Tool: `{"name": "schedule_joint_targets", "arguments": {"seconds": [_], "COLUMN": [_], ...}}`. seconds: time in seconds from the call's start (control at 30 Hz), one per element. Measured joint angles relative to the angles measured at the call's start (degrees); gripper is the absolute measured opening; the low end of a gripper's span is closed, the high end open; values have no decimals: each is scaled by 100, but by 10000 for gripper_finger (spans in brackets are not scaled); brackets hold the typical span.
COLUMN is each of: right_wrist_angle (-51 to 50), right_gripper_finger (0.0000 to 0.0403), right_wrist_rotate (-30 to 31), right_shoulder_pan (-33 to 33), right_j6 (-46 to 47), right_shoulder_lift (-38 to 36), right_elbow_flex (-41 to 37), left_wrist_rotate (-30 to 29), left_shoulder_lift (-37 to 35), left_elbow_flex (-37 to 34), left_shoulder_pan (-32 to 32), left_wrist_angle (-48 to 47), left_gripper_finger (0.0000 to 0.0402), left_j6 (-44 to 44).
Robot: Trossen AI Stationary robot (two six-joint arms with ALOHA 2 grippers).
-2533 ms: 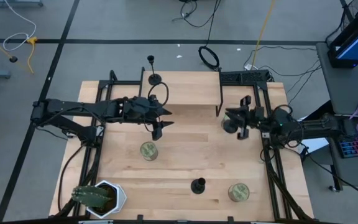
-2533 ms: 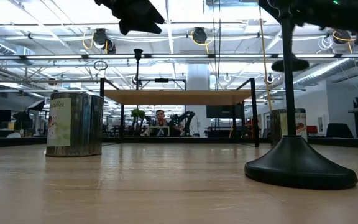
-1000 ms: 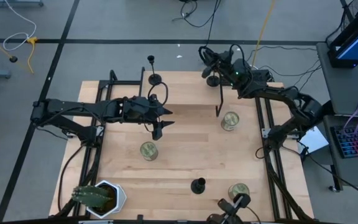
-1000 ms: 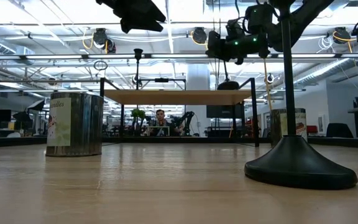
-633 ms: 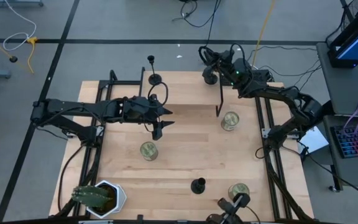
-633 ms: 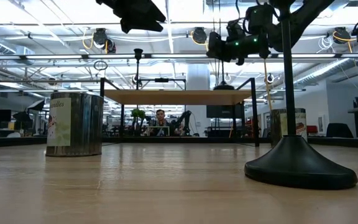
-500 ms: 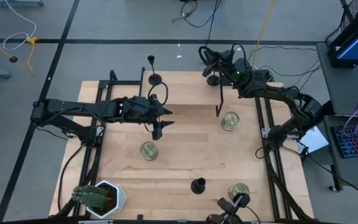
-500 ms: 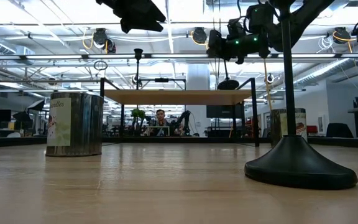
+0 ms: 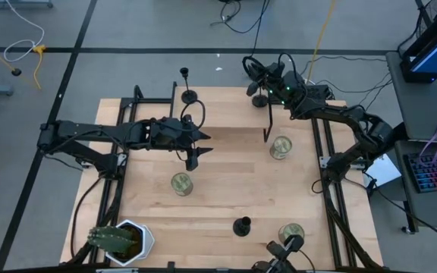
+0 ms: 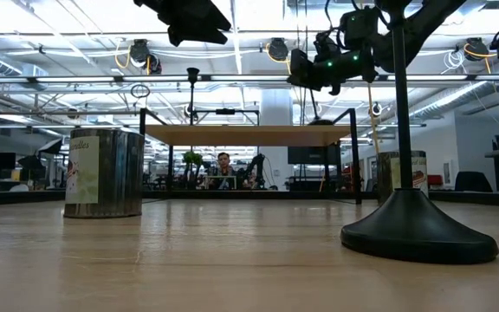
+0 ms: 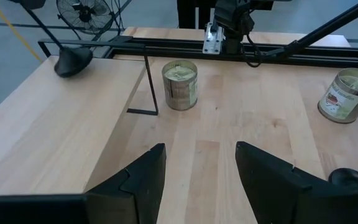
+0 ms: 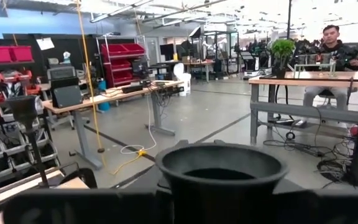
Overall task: Pick & Place candle stick holders
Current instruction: Put the top black candle holder on the shelf
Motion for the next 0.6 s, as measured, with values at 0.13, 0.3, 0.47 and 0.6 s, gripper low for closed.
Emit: {"name": "schedule_joint_targets", "arguments": {"seconds": [0.13, 0.3, 0.47, 0.6], "right_wrist_angle": [-178, -359, -358, -361], "right_gripper_finger": [82, 81, 95, 120], "right_wrist_rotate": [-2, -2, -2, -17], "right_shoulder_pan": [0, 0, 0, 0], "right_j6": [-59, -259, -262, -262], "right_shoulder_lift": [-2, -2, -2, -2], "right_elbow_flex": [0, 0, 0, 0], "left_wrist_rotate": [1, 1, 1, 1], "left_shoulder_lift": [0, 0, 0, 0], "left_elbow_flex": [2, 2, 2, 2], "left_shoulder_pan": [-2, 0, -2, -2], "left_wrist_angle": [-1, -1, -1, -1], "left_gripper_finger": [202, 202, 202, 202], "left_j6": [-3, -11, -13, -13]}}
